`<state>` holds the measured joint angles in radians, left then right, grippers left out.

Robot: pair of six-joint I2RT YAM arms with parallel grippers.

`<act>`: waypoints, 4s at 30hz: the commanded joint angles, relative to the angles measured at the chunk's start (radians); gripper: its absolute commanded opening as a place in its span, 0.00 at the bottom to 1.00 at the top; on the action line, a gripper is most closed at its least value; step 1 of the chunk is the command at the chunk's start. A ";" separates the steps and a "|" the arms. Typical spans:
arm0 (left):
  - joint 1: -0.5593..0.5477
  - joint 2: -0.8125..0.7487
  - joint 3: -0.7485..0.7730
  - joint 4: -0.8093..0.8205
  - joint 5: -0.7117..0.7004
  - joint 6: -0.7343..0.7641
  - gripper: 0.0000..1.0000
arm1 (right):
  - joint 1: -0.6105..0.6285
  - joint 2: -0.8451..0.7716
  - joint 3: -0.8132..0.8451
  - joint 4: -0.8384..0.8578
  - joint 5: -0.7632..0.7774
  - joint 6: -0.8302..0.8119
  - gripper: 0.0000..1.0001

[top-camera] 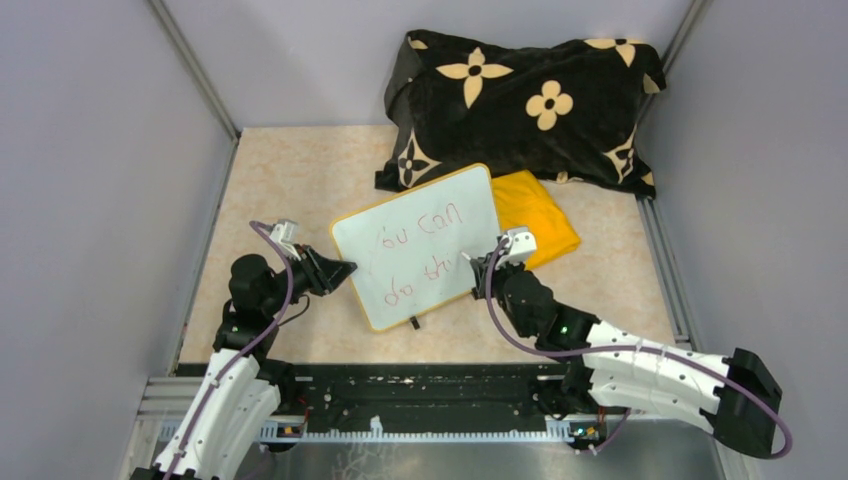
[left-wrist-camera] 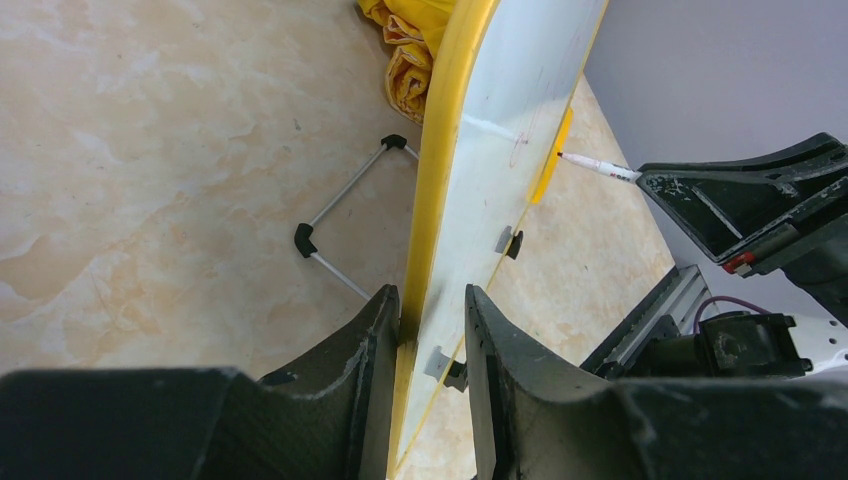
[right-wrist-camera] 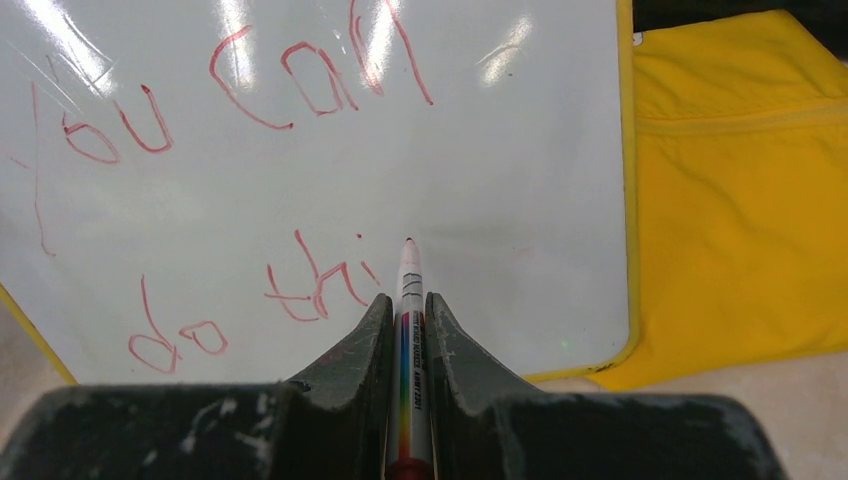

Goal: Write a sentence on the whiteboard

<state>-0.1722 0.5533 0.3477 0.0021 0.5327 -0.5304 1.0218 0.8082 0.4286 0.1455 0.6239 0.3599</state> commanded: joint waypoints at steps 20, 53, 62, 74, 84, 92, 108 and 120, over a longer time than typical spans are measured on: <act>-0.001 -0.011 -0.010 0.045 0.024 -0.006 0.36 | -0.051 0.059 0.052 0.115 0.001 0.005 0.00; 0.000 -0.013 -0.012 0.047 0.023 -0.008 0.36 | -0.070 0.140 0.059 0.111 -0.130 0.040 0.00; 0.000 -0.013 -0.010 0.046 0.022 -0.008 0.36 | -0.069 0.099 0.024 0.047 -0.097 0.065 0.00; -0.001 -0.012 -0.010 0.044 0.024 -0.008 0.36 | -0.071 0.081 0.008 -0.003 -0.032 0.075 0.00; 0.000 -0.006 -0.010 0.047 0.026 -0.008 0.36 | -0.071 0.082 0.008 -0.047 -0.010 0.085 0.00; 0.000 -0.001 -0.010 0.049 0.029 -0.008 0.36 | -0.072 0.082 0.002 -0.066 -0.035 0.089 0.00; 0.000 0.002 -0.010 0.050 0.032 -0.009 0.36 | -0.071 0.108 0.007 -0.052 -0.143 0.098 0.00; -0.001 -0.005 -0.012 0.050 0.029 -0.010 0.37 | -0.071 0.123 0.015 -0.006 -0.203 0.113 0.00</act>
<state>-0.1722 0.5560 0.3431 0.0231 0.5407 -0.5308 0.9634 0.9134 0.4450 0.0856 0.4557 0.4557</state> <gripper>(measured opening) 0.365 0.125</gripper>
